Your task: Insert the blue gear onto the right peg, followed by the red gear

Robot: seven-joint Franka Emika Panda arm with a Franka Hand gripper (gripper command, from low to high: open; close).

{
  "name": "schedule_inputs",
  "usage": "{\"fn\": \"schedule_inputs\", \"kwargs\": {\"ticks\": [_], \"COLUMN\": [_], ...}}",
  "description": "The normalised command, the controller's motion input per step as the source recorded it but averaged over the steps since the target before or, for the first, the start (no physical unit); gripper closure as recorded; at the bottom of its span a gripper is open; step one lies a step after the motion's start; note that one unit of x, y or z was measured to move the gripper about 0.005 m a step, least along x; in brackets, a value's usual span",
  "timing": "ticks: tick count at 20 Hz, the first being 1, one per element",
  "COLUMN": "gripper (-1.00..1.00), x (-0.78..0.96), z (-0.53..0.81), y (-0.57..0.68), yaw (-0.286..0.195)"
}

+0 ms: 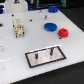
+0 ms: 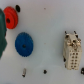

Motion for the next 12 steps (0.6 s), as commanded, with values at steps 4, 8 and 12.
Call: {"fn": "schedule_inputs", "kwargs": {"ticks": [4,8,12], "gripper": [-1.00,-1.00,-1.00], "x": [-0.73,-0.66,-0.49], "z": [-0.14,-0.15,-0.28], "y": [0.46,0.51,0.62], "yaw": [0.000,0.000,0.000]}}
